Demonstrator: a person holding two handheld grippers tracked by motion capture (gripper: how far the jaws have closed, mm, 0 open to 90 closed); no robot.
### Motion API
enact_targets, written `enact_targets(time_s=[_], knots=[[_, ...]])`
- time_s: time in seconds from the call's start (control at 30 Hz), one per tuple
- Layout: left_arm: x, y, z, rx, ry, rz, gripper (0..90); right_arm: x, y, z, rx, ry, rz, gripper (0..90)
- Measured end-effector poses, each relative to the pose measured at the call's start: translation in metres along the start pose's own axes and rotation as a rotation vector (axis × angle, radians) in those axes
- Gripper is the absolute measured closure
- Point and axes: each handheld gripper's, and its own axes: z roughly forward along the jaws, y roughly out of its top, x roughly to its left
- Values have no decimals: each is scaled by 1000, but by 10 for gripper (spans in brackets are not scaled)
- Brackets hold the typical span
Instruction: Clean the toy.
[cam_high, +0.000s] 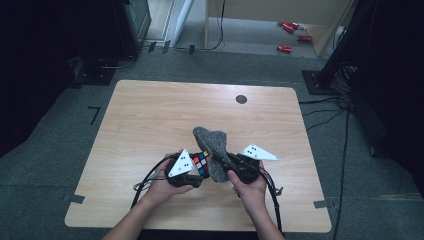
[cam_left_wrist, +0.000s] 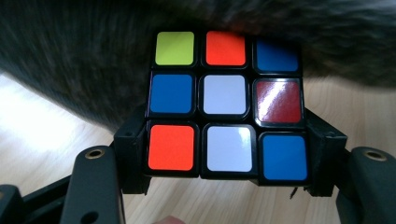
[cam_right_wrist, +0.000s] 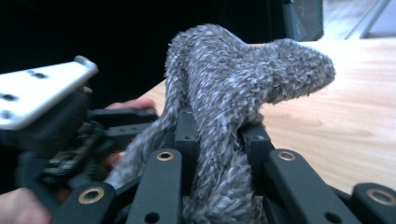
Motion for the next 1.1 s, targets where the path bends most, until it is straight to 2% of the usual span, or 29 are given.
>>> enact_targets(time_s=[0.03, 0.07, 0.1, 0.13, 0.2, 0.23, 0.3, 0.37, 0.47, 0.5, 0.57, 0.63, 0.7, 0.83, 0.9, 0.97, 1.03, 1.1], knots=[[0, 0, 0, -6, -5, -1, 349, -3, -2, -1, -13, -1, 23, 753], [1, 1, -2, -23, -15, -14, 349, -7, -4, -1, -7, -28, 36, 756], [3, 2, -4, -37, -16, -28, 349, -10, -7, 0, 17, -83, 26, 757], [4, 2, -5, -47, -14, -41, 349, -13, -9, 0, 30, -114, 32, 757], [7, 2, -6, -45, -13, -56, 350, -19, -13, -1, 23, -103, 90, 756], [7, 1, -5, -37, -10, -56, 350, -19, -13, -1, 18, -95, 99, 755], [5, 0, -3, -14, -6, -39, 350, -12, -9, -2, -5, -58, 83, 753], [0, 0, -1, -9, -8, -20, 350, 1, -3, -2, -24, -26, 51, 751], [-2, 4, -4, -17, 2, -15, 349, 10, 1, -2, -36, -61, 6, 748], [-1, 5, -5, -18, 3, -18, 350, 8, 0, -2, -39, -66, 7, 749], [1, 5, -7, -27, 4, -28, 349, 1, -4, 0, -9, -93, 30, 749], [2, 4, -6, -26, 2, -26, 349, -4, -7, -1, 0, -90, 61, 748], [1, 4, -4, -30, -4, -31, 350, -5, -8, -1, 1, -88, 69, 748], [-1, 5, 0, -32, -8, -35, 350, 5, 0, -7, -28, -62, 46, 745], [-1, 6, -1, -37, -7, -37, 350, 8, 2, -7, -27, -85, 13, 745], [1, 8, -3, -54, -5, -42, 350, 3, -1, -5, -27, -108, 38, 747], [5, 8, -5, -68, -14, -76, 350, -6, -5, -2, -21, -133, 74, 747], [8, 5, -5, -72, -19, -96, 350, -9, -6, -1, -17, -134, 87, 748]])
